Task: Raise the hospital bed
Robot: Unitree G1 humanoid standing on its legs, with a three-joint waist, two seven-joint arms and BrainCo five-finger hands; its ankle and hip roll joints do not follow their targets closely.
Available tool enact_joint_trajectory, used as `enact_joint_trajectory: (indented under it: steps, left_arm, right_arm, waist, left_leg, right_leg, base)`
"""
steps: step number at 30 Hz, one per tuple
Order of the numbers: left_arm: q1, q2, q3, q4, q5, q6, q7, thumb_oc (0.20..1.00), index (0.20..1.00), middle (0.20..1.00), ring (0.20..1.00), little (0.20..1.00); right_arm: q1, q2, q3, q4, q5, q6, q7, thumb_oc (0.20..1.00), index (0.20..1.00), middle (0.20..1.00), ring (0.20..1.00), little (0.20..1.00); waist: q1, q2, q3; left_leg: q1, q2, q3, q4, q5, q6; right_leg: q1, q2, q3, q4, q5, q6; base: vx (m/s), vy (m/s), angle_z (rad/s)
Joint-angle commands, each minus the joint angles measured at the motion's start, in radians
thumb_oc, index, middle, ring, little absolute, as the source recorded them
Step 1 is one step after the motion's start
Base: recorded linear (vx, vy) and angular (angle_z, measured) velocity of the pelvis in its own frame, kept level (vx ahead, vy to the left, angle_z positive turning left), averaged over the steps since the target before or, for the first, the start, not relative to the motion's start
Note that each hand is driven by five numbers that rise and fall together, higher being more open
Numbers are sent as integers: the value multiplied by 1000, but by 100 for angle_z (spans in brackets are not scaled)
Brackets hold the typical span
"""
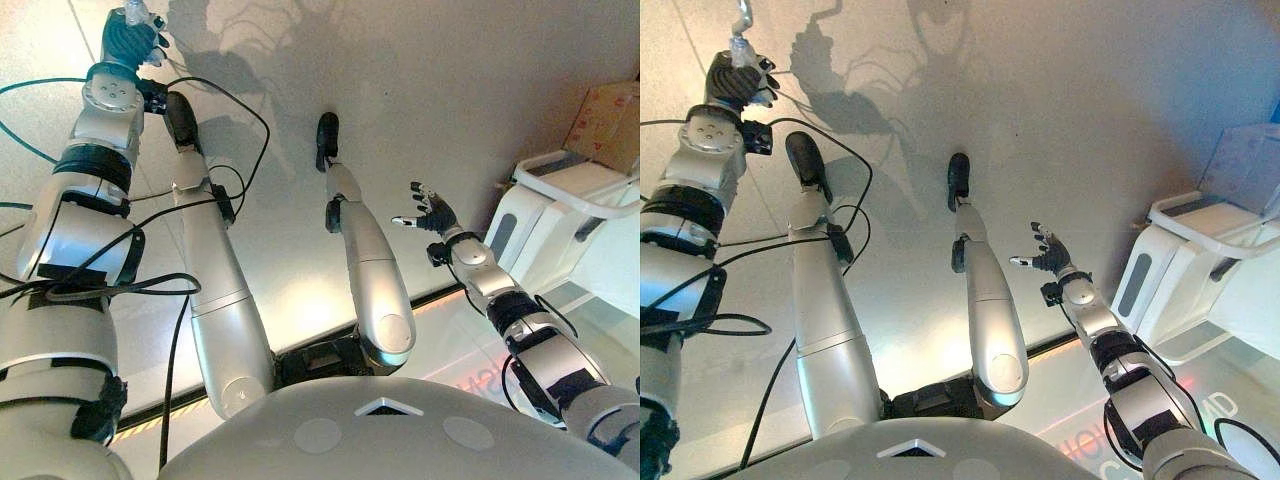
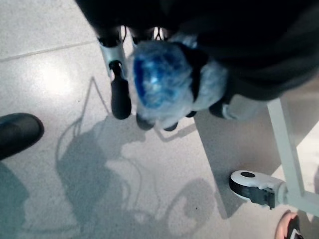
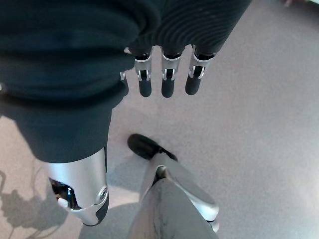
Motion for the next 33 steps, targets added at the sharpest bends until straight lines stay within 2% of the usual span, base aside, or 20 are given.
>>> enact_joint_trajectory:
  steps: [1,4,5,6,7,8,10,11,12,15,17,22,23,25,26,27,28,29,32,33]
  left_arm:
    - [2,19,-32,-20,59,-8,6,200,200,200,200,200]
    - [8,-11,-50,-55,77,-12,7,200,200,200,200,200]
    - [12,-46,-68,-97,81,-18,9,200,200,200,200,200]
    - [12,-46,-68,-97,82,-18,9,200,200,200,200,200]
    - [17,-62,-80,-122,83,-23,8,200,200,200,200,200]
    - [27,-84,-92,-188,69,-35,17,200,200,200,200,200]
    - [27,-84,-92,-188,69,-35,17,200,200,200,200,200]
    - [66,-110,-112,-311,19,-57,22,200,200,200,200,200]
    - [66,-110,-112,-312,19,-57,22,200,200,200,200,200]
    - [135,-119,-123,-450,-37,-83,16,200,200,200,200,200]
    - [207,-89,-120,-589,-84,-102,2,200,200,200,200,200]
    - [318,-27,-93,-770,-128,-114,-21,200,200,200,200,200]
    - [379,7,-73,-872,-154,-123,-36,200,200,200,200,200]
    - [412,27,-57,-924,-166,-126,-44,200,200,200,200,200]
    - [475,75,-26,-1013,-195,-137,-59,200,200,200,200,200]
    - [475,76,-25,-1014,-195,-136,-59,200,200,200,200,200]
    - [540,116,7,-1093,-218,-142,-71,200,200,200,200,200]
    - [540,116,8,-1094,-218,-141,-71,200,200,200,200,200]
    - [678,204,85,-1223,-272,-156,-104,200,200,200,200,200]
    - [679,204,85,-1223,-272,-155,-104,200,200,200,200,200]
  right_arm:
    - [20,-78,23,-19,10,9,-17,1000,1000,1000,1000,1000]
    - [13,-75,29,-17,-2,11,-24,1000,1000,1000,1000,1000]
    - [9,-74,33,-15,-13,13,-30,1000,1000,1000,1000,1000]
    - [10,-74,33,-15,-13,13,-30,1000,1000,1000,1000,1000]
    - [10,-74,34,-18,-22,12,-33,1000,1000,1000,1000,1000]
    - [4,-76,32,-19,-34,13,-41,1000,1000,1000,1000,1000]
    - [4,-75,32,-19,-34,13,-41,1000,1000,1000,1000,1000]
    - [9,-84,27,-16,-54,14,-54,1000,1000,1000,1000,1000]
    - [9,-84,27,-16,-54,14,-54,1000,1000,1000,1000,1000]
    - [23,-89,7,-7,-68,11,-66,1000,1000,1000,1000,1000]
    - [40,-92,-12,8,-83,12,-71,1000,1000,1000,1000,1000]
    - [75,-92,-44,19,-98,15,-68,1000,1000,1000,1000,1000]
    - [101,-89,-65,31,-96,12,-65,1000,1000,1000,1000,1000]
    - [110,-88,-74,39,-100,12,-63,1000,1000,1000,1000,1000]
    - [129,-84,-93,56,-106,10,-62,1000,1000,1000,1000,1000]
    - [129,-84,-93,56,-106,9,-62,1000,1000,1000,1000,1000]
    - [143,-84,-110,79,-108,11,-61,1000,1000,1000,1000,1000]
    - [143,-84,-109,79,-108,11,-61,1000,1000,1000,1000,1000]
    - [163,-82,-137,112,-109,10,-54,1000,1000,1000,1000,1000]
    - [162,-82,-136,113,-109,10,-54,1000,1000,1000,1000,1000]
  waist:
    - [-1,-91,37]
    - [-10,-92,37]
    - [-16,-82,37]
    - [-16,-82,37]
    - [-21,-79,37]
    - [-31,-70,37]
    - [-31,-71,37]
    - [-25,-41,37]
    - [-25,-42,37]
    - [-13,-1,37]
    - [-4,27,37]
    - [5,55,37]
    - [13,76,37]
    - [17,85,37]
    - [23,97,37]
    - [23,97,37]
    - [30,113,37]
    - [30,113,37]
    - [50,131,37]
    - [49,131,37]
  left_leg:
    - [59,39,-14,73,-113,-85]
    - [92,50,-5,9,-80,-94]
    - [127,61,3,-53,-47,-102]
    - [128,61,4,-54,-46,-102]
    - [153,66,10,-100,-20,-109]
    - [183,66,16,-191,53,-109]
    - [184,66,17,-192,53,-109]
    - [258,79,20,-307,113,-120]
    - [259,79,21,-308,113,-120]
    - [336,86,34,-425,176,-141]
    - [397,100,48,-489,204,-145]
    - [458,112,75,-527,217,-148]
    - [471,110,72,-537,227,-153]
    - [475,109,72,-539,225,-151]
    - [481,104,71,-530,219,-145]
    - [481,104,71,-530,219,-145]
    - [474,94,66,-505,204,-137]
    - [474,94,66,-505,204,-137]
    - [449,65,49,-429,163,-118]
    - [449,65,48,-428,163,-117]
  right_leg:
    - [-18,-69,74,-53,85,45]
    - [-27,-60,78,-36,81,42]
    - [-33,-48,81,-18,72,34]
    - [-33,-49,82,-18,72,34]
    - [-33,-41,84,-8,66,30]
    - [-53,-34,89,11,75,25]
    - [-53,-35,90,11,75,25]
    - [-54,-10,92,54,46,14]
    - [-53,-10,92,54,46,14]
    - [-39,13,88,82,15,1]
    - [-32,40,98,112,-9,-11]
    - [-17,57,102,135,-26,-19]
    - [-9,60,96,142,-36,-24]
    - [-2,60,95,142,-40,-25]
    - [6,59,95,147,-41,-23]
    - [6,59,95,147,-41,-23]
    - [13,51,94,146,-40,-22]
    - [13,51,94,146,-40,-22]
    - [42,25,88,128,-26,-17]
    - [42,25,88,128,-26,-17]
  base:
    - [-21,-147,-4]
    - [-23,-150,-1]
    - [-17,-104,-3]
    - [-30,-164,-9]
    - [-89,-155,-10]
    - [-88,-154,-10]
    - [-42,-113,-8]
    - [-9,-132,-8]
    - [-7,-191,-9]
    - [10,-132,-9]
    - [13,-148,-11]
    - [20,-80,-11]
    - [28,-72,-11]
    - [14,-36,-5]
    - [0,0,0]
    - [0,0,0]
    - [0,0,0]
    - [5,15,6]
    - [-7,26,9]
    - [-13,75,15]
